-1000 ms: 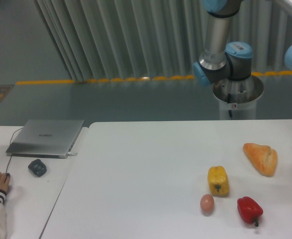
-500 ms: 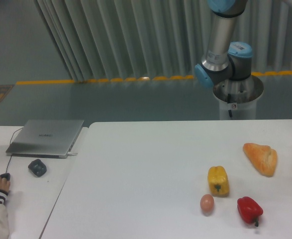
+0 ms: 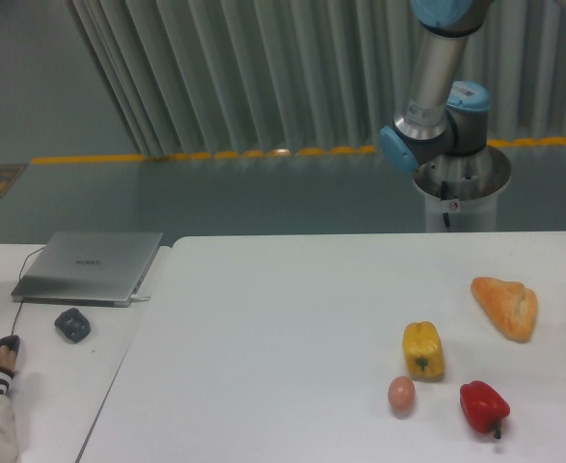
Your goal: Place the green peppers in a basket
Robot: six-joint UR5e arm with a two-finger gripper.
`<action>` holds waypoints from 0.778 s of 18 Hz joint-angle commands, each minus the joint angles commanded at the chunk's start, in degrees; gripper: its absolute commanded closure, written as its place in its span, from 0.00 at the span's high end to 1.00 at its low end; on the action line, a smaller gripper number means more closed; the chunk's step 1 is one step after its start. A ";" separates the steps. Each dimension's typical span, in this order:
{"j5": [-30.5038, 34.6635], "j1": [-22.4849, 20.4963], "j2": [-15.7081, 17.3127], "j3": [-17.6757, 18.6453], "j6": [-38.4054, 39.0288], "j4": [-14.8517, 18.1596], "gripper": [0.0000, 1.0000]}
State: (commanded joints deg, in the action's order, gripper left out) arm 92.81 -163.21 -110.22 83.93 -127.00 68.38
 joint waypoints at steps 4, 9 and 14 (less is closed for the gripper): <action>0.00 0.09 0.00 -0.09 0.09 -0.09 1.00; -1.14 1.66 0.26 -0.44 2.10 0.00 1.00; -3.96 4.48 1.40 -0.70 4.57 0.09 1.00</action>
State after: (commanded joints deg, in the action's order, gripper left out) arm 88.86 -158.74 -108.81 83.23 -122.43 68.47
